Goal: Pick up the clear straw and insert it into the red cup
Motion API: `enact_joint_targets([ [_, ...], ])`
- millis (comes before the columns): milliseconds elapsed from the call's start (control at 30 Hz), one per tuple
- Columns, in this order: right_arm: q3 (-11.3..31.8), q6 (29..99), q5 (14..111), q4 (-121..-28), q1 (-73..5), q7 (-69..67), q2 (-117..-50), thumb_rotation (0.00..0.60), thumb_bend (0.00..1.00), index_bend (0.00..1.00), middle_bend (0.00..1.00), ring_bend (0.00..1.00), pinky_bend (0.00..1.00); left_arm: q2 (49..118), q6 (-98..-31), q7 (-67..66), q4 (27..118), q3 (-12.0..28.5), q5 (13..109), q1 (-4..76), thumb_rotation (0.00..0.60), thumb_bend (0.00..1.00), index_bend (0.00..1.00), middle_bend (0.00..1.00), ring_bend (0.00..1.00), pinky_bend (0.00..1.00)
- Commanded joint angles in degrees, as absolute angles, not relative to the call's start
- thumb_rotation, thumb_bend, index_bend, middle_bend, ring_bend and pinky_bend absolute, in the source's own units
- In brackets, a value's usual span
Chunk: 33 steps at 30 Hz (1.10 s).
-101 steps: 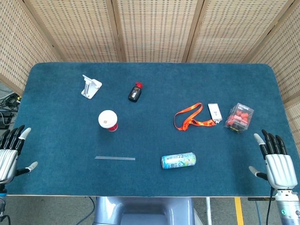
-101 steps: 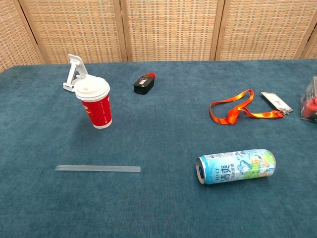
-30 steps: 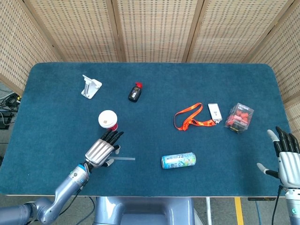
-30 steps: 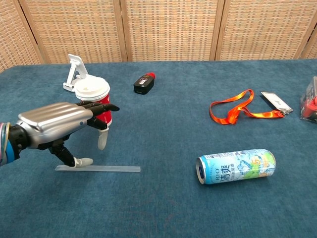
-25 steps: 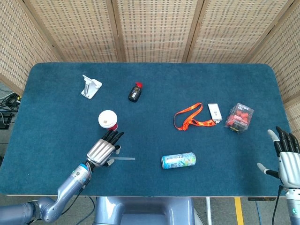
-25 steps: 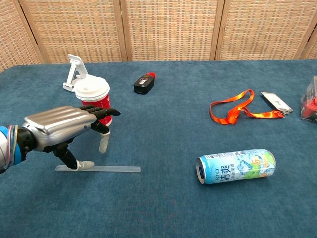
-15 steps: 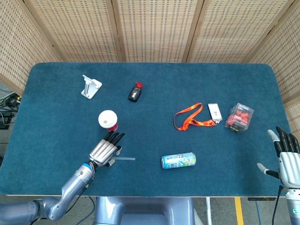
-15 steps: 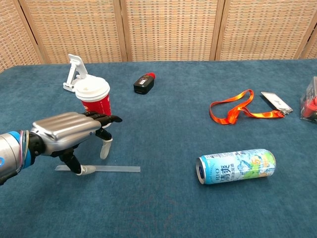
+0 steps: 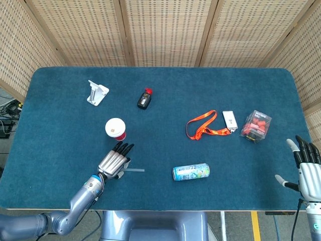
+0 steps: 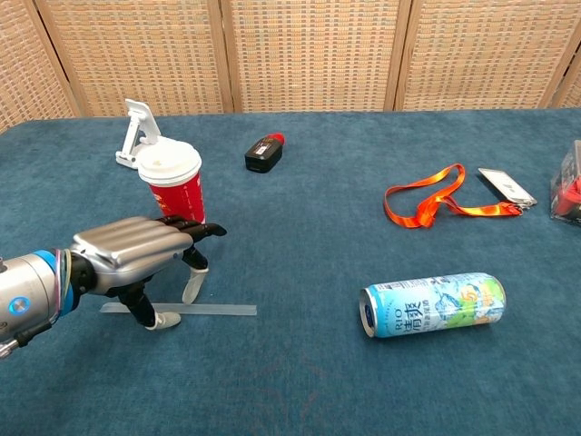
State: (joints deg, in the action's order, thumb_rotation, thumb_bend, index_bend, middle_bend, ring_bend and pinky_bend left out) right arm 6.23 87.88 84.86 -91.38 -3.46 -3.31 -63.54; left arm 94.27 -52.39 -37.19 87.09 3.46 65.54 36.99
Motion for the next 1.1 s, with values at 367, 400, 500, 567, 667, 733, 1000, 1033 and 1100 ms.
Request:
enact_joint_targets([
  [367,6.1,87.8,85.0,-91.5,-3.5,-3.5,-63.5,0.600,0.07,0.13,0.00,0.00,0.00,94.6,-53.6,-39.8,86.7,2.7,62.5,38.0,0.600,0.31,0.55,0.00,0.00,0.00],
  [400,6.2,87.8,85.0,-91.5,-3.4,-3.6,-63.5,0.600,0.07,0.13,0.00,0.00,0.00,94.5,-53.6,-39.9,86.7,2.6,62.4,38.1,0.600,0.32,0.56,0.00,0.00,0.00],
  [500,6.2,87.9,85.0,-91.5,-3.4,-3.6,-63.4,0.600,0.07,0.13,0.00,0.00,0.00,94.6,-53.7,-40.1,86.9,2.3,62.0,38.3,0.600,0.39,0.58,0.00,0.00,0.00],
  [567,6.2,87.9,85.1,-91.5,-3.4,-3.7,-63.4,0.600,0.07,0.13,0.00,0.00,0.00,94.6,-53.7,-40.2,87.0,2.2,61.8,38.4,0.600,0.42,0.59,0.00,0.00,0.00],
  [667,6.1,88.1,85.3,-91.5,-3.4,-3.8,-63.4,0.600,0.07,0.13,0.00,0.00,0.00,94.7,-54.0,-40.5,87.1,2.0,61.5,38.5,0.600,0.42,0.60,0.00,0.00,0.00],
  [733,6.2,88.2,85.4,-91.5,-3.4,-3.9,-63.4,0.600,0.07,0.13,0.00,0.00,0.00,94.7,-54.2,-40.5,87.2,1.9,61.5,38.6,0.600,0.42,0.61,0.00,0.00,0.00],
  [1000,6.2,88.6,85.6,-91.6,-3.3,-4.1,-63.4,0.600,0.07,0.13,0.00,0.00,0.00,90.8,-57.2,-36.5,92.2,3.9,64.9,38.6,0.600,0.42,0.61,0.00,0.00,0.00],
  [1033,6.2,88.7,85.8,-91.7,-3.2,-4.1,-63.3,0.600,0.07,0.13,0.00,0.00,0.00,90.0,-57.8,-36.2,93.1,4.4,65.7,38.7,0.600,0.42,0.61,0.00,0.00,0.00],
  [1100,6.1,89.1,86.2,-91.9,-3.2,-3.9,-63.3,0.600,0.07,0.13,0.00,0.00,0.00,88.5,-58.5,-35.5,95.0,5.0,66.6,38.8,0.600,0.42,0.61,0.00,0.00,0.00],
])
